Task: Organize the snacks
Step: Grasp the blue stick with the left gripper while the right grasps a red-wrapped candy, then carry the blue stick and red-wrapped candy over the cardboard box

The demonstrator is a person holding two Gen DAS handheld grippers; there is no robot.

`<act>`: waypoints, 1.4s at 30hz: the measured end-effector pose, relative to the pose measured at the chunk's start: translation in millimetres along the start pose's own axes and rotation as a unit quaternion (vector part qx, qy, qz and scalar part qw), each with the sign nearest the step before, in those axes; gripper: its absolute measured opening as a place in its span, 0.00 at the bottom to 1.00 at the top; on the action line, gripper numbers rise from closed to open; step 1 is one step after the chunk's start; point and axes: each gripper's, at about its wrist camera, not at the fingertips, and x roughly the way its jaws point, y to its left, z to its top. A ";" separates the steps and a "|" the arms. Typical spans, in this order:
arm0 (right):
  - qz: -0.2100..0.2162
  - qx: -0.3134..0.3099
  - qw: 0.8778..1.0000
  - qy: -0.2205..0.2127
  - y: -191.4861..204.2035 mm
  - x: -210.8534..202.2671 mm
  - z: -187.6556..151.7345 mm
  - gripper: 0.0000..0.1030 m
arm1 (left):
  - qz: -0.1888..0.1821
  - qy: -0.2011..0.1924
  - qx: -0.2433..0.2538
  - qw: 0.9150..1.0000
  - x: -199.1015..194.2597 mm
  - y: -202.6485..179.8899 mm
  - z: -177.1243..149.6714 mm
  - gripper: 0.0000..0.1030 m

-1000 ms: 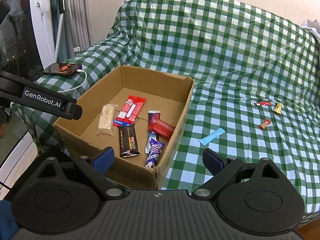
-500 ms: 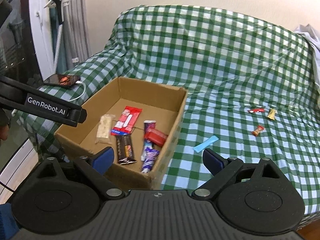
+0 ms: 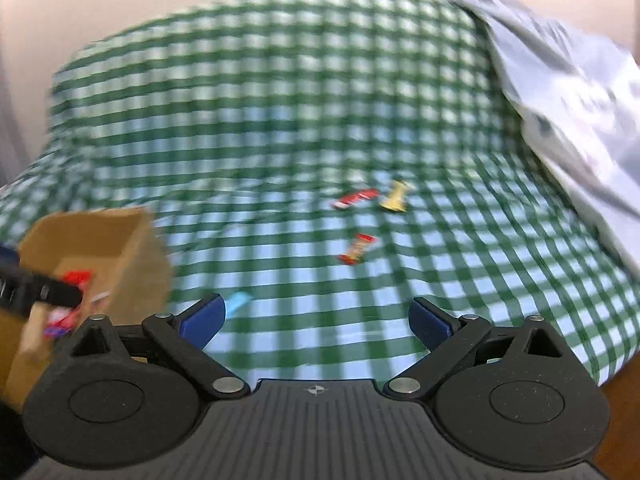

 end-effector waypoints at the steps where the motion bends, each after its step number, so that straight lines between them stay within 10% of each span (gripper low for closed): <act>1: -0.007 0.012 1.000 0.008 -8.1 19.0 3.8 0.95 | 0.003 0.016 0.013 1.000 26.2 -9.2 12.4 1.00; 8: -0.024 0.059 0.997 0.052 -43.4 168.9 30.3 0.95 | 0.014 0.110 0.036 0.993 173.4 -23.1 42.5 1.00; 16: -0.031 0.020 0.996 0.083 -34.8 319.8 39.4 0.95 | -0.001 0.139 0.030 0.990 239.7 -4.1 40.9 0.99; 18: -0.053 -0.011 0.997 0.060 -30.2 329.1 35.9 0.91 | -0.043 0.134 0.002 0.990 233.9 4.0 40.4 0.70; 19: -0.061 -0.035 0.997 0.044 -24.7 328.6 33.2 0.85 | -0.050 0.125 -0.005 0.991 224.5 5.7 41.0 0.18; 21: -0.045 -0.061 0.997 0.028 -17.4 319.4 30.6 0.20 | -0.051 0.106 0.002 0.993 211.9 5.6 40.7 0.10; 27: -0.043 -0.046 0.997 0.039 -19.8 281.3 27.7 0.18 | -0.053 0.079 -0.038 0.995 171.6 21.3 32.9 0.09; 42: 0.073 0.018 0.997 0.017 26.8 -1.2 -24.6 0.18 | -0.046 -0.009 -0.060 0.997 -37.7 36.5 -92.2 0.09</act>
